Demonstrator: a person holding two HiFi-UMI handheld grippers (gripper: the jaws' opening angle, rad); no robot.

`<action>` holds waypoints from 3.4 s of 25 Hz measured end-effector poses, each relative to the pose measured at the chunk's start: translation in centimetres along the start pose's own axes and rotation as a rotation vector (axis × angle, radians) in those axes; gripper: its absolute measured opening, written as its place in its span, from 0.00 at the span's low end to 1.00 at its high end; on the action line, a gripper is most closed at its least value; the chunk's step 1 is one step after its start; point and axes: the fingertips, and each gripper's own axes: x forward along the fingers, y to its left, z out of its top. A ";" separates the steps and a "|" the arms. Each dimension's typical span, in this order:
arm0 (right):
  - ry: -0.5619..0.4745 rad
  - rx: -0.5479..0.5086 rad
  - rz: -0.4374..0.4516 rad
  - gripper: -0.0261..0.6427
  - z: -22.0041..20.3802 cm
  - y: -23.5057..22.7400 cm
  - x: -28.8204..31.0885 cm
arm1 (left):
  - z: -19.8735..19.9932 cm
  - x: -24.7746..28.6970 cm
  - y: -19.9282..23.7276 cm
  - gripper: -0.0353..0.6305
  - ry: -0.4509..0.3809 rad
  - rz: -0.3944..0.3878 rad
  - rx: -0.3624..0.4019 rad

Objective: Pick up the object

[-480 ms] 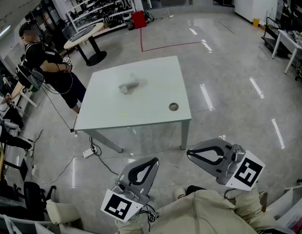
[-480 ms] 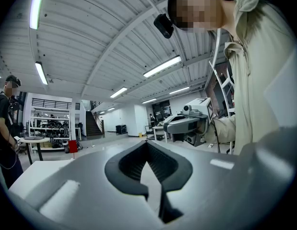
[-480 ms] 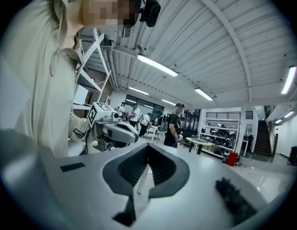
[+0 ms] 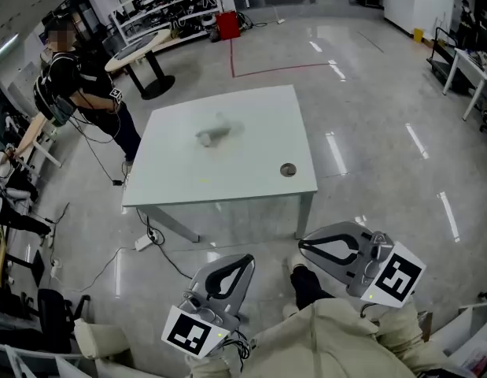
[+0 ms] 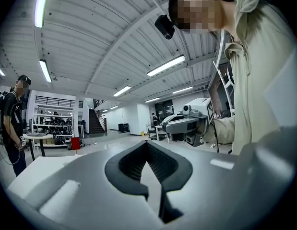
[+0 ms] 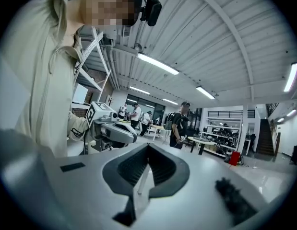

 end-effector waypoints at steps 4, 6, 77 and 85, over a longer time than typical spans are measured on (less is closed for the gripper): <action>-0.004 0.006 0.011 0.04 -1.1 -2.3 1.7 | -0.7 1.5 2.2 0.06 0.010 0.011 -0.009; -0.011 0.016 0.020 0.04 -1.7 -3.9 2.5 | -0.9 2.6 3.6 0.06 0.017 0.022 -0.013; 0.287 0.302 0.148 0.04 -21.8 -31.5 28.7 | -15.7 25.8 42.0 0.13 0.356 0.173 -0.106; 0.308 0.356 0.153 0.04 -23.0 -31.3 29.2 | -20.5 28.2 45.9 0.45 0.587 0.149 -0.006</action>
